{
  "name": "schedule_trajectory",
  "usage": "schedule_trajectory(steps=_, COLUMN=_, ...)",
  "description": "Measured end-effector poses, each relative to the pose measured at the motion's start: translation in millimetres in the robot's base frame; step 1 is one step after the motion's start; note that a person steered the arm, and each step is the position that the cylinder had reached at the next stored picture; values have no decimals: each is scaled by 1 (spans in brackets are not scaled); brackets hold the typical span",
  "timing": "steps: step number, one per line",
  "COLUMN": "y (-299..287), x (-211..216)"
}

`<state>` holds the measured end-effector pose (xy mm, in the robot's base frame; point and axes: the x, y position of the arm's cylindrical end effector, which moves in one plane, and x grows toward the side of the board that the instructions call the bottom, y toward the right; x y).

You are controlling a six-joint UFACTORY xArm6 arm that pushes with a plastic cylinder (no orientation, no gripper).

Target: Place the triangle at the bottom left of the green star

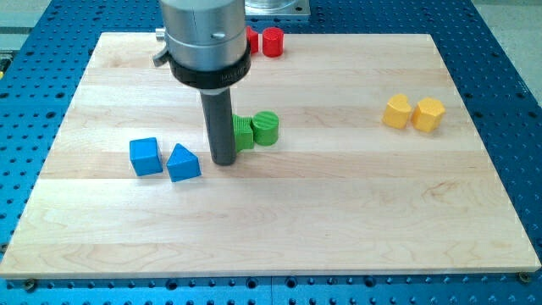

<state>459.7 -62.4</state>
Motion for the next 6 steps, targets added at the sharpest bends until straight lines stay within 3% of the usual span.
schedule_trajectory(steps=1, y=-47, x=-40)
schedule_trajectory(steps=2, y=-111, x=-27)
schedule_trajectory(steps=3, y=-108, x=21)
schedule_trajectory(steps=4, y=-137, x=22)
schedule_trajectory(steps=5, y=-103, x=74)
schedule_trajectory(steps=6, y=-49, x=63)
